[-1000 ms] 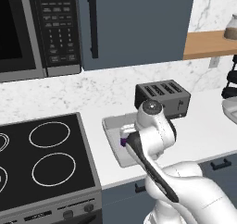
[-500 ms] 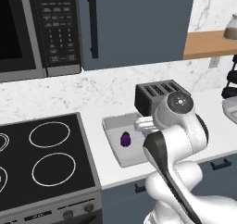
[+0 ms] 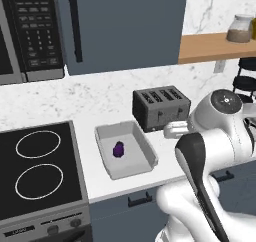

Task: Place one eggplant and one fish in each tupperware on the nearby counter, to pack two identical lunches.

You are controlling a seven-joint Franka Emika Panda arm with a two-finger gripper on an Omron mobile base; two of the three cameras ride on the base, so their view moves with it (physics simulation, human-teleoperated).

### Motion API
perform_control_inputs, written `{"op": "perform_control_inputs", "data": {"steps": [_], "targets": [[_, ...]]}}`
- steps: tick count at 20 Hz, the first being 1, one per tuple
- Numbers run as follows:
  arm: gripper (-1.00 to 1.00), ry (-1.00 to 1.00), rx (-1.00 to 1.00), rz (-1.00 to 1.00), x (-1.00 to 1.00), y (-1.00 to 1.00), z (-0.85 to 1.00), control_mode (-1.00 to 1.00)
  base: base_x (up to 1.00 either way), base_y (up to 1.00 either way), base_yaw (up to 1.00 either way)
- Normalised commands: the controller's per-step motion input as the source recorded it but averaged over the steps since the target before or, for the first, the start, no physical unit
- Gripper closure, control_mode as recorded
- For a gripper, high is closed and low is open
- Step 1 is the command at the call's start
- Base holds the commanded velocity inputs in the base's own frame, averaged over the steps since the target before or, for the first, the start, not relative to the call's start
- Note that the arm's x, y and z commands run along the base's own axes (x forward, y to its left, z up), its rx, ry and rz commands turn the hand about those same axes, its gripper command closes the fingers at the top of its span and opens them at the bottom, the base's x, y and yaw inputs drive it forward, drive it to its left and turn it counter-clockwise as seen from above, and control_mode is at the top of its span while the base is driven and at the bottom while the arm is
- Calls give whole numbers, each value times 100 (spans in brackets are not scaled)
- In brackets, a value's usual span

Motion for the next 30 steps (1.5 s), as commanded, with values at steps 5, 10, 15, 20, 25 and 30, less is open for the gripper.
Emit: {"op": "perform_control_inputs", "data": {"steps": [5, 10, 15, 20, 25, 30], "targets": [[-100, 0, 0, 0, 0, 0, 0, 100, -89, -93, 0], [-100, 0, 0, 0, 0, 0, 0, 100, -90, -100, -5], [-100, 0, 0, 0, 0, 0, 0, 100, -38, -100, -5], [-100, 0, 0, 0, 0, 0, 0, 100, -19, -100, -2], [-100, 0, 0, 0, 0, 0, 0, 100, -1, -100, 0], [-100, 0, 0, 0, 0, 0, 0, 100, -10, -100, -2]]}}
